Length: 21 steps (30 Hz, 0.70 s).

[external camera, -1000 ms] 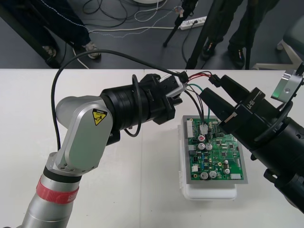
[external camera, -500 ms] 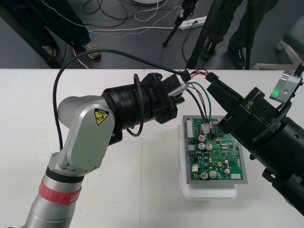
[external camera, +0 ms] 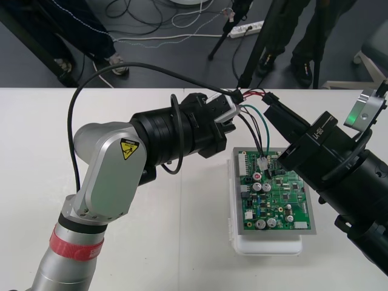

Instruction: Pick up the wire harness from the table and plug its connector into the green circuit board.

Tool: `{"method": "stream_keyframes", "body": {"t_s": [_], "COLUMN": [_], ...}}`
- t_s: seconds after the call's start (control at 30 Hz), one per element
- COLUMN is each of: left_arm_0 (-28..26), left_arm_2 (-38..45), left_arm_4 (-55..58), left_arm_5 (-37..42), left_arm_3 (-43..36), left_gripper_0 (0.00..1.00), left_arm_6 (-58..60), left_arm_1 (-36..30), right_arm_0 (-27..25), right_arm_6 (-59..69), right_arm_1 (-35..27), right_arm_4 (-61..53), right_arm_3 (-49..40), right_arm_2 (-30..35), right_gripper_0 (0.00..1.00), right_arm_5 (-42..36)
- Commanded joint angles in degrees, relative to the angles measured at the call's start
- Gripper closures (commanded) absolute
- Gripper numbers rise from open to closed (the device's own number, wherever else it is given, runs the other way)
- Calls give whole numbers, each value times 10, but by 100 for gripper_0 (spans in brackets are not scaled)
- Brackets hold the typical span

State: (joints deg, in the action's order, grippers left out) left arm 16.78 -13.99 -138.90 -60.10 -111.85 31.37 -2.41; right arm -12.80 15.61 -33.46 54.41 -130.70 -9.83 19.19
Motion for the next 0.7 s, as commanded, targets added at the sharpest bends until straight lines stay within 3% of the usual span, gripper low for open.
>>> {"method": "stream_keyframes", "body": {"t_s": [0.03,0.07,0.1,0.17,0.23,0.7], "left_arm_0": [21,22,21,21,21,21], "left_arm_2": [7,9,9,9,12,16], "left_arm_4": [-4,-4,-5,-8,-13,1], "left_arm_5": [33,33,33,34,34,34], "left_arm_3": [-23,-23,-23,-23,-23,-23], "left_gripper_0": [63,30,18,13,1,0], "left_arm_6": [33,31,30,28,25,7], "left_arm_1": [21,21,21,21,21,21], "right_arm_0": [-1,-1,-1,-1,-1,-3], "right_arm_6": [3,3,3,3,3,0], "right_arm_1": [-1,-1,-2,-1,-1,-14], "right_arm_4": [3,3,4,3,3,4], "right_arm_3": [-24,-24,-24,-24,-24,-24], "right_arm_2": [7,7,7,7,7,24], "right_gripper_0": [100,100,100,100,100,100], "right_arm_5": [2,2,2,2,3,10]}}
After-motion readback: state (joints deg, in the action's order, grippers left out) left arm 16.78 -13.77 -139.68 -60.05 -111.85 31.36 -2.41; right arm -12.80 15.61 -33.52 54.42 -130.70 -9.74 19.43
